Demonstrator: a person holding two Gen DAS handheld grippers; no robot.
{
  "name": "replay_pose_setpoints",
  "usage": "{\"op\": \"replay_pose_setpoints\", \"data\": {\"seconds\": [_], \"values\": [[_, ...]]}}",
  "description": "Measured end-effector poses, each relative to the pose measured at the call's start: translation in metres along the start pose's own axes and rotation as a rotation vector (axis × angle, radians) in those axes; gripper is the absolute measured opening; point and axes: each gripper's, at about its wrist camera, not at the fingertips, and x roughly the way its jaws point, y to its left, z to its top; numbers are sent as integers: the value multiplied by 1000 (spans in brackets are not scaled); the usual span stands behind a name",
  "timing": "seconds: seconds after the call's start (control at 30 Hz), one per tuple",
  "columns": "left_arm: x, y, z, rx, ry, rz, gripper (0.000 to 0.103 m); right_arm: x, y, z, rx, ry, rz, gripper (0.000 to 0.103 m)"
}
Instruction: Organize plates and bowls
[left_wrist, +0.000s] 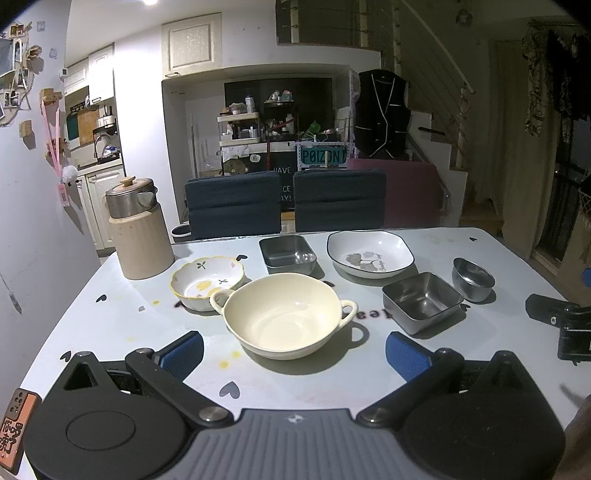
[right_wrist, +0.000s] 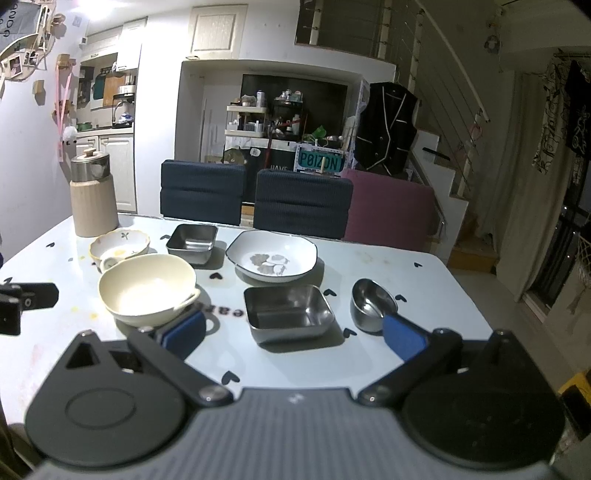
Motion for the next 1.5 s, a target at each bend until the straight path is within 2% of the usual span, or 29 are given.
{"op": "replay_pose_setpoints", "data": {"seconds": [1.5], "values": [[0, 1, 0, -6, 3, -3, 103, 4, -1, 0, -13, 29, -14, 103]]}}
